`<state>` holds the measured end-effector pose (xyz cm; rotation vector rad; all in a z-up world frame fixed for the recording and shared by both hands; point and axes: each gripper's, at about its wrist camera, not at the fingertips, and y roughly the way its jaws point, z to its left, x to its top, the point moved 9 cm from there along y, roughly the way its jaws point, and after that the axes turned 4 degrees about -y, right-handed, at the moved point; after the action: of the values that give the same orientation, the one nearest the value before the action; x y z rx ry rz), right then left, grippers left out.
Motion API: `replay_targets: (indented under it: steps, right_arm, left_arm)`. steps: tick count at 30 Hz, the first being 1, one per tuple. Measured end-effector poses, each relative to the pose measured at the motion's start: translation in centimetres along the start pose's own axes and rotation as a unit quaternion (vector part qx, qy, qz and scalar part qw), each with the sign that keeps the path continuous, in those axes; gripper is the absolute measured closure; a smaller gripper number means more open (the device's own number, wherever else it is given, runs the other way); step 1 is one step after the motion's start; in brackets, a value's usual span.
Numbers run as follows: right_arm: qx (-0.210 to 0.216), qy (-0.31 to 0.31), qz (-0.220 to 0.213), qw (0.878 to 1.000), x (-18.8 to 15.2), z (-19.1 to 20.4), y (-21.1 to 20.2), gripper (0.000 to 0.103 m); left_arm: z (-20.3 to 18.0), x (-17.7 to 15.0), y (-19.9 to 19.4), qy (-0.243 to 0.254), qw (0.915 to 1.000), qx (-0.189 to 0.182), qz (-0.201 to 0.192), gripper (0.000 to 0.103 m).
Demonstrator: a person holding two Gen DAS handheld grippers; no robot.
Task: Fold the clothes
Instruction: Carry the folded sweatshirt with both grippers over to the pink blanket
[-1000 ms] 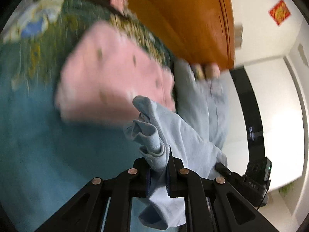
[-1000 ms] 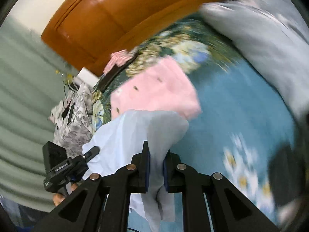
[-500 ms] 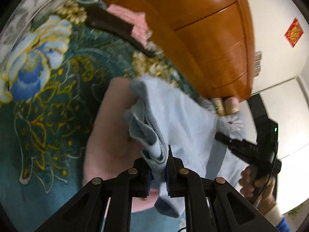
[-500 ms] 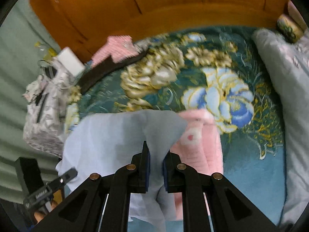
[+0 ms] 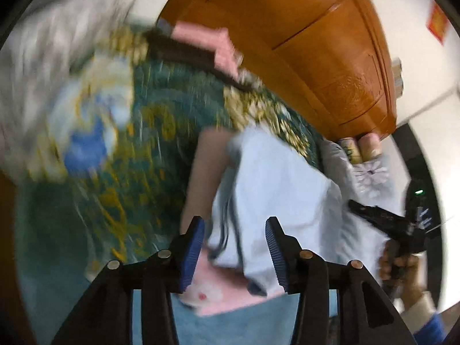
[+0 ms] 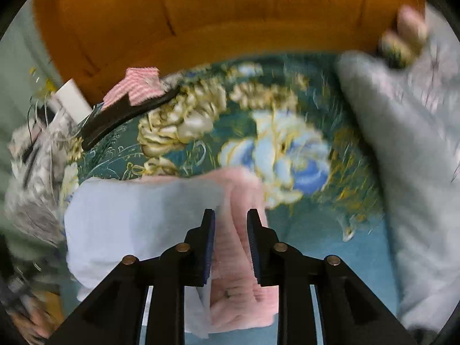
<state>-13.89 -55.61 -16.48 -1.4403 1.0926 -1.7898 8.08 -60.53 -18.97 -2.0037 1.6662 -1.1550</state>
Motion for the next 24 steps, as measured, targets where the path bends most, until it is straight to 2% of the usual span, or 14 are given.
replay_targets:
  steps: [4, 6, 8, 10, 15, 19, 21, 24]
  right_arm:
    - [0.034, -0.075, -0.003, 0.997, -0.8, 5.3, 0.5, 0.08]
    - [0.034, -0.094, 0.003, 0.995, -1.2, 6.6, 1.7, 0.08]
    - [0.014, -0.079, 0.006, 0.997, -0.9, 6.1, 3.3, 0.08]
    - [0.002, -0.036, 0.01, 0.999, -0.6, 4.7, 4.9, 0.08]
    - [-0.015, 0.005, 0.065, 0.998, -1.4, 3.6, 9.0, 0.08]
    - [-0.041, -0.006, 0.07, 0.997, -1.4, 3.9, 9.6, 0.08]
    - [-0.046, -0.007, 0.049, 0.998, -1.4, 4.3, 8.3, 0.08]
    - [-0.021, -0.014, -0.005, 1.0, -3.0, 5.6, 5.0, 0.079]
  left_arm:
    - [-5.6, 1.4, 0.9, 0.094, 0.9954, -0.009, -0.011, 0.05]
    - [-6.7, 2.0, 2.7, 0.106, 0.9942, -0.011, -0.011, 0.05]
    - [-6.2, 2.5, 4.9, 0.104, 0.9945, 0.006, 0.0, 0.05]
    - [-4.9, 3.0, 7.3, 0.094, 0.9948, 0.033, 0.019, 0.05]
    - [-1.4, 2.7, 11.9, 0.044, 0.9924, 0.071, 0.09, 0.052]
    - [-1.0, 2.7, 12.4, 0.05, 0.9904, 0.076, 0.104, 0.051]
    - [-1.6, 2.5, 11.0, 0.064, 0.9913, 0.073, 0.088, 0.052]
    - [-2.8, 1.9, 7.9, 0.095, 0.9922, 0.063, 0.051, 0.052]
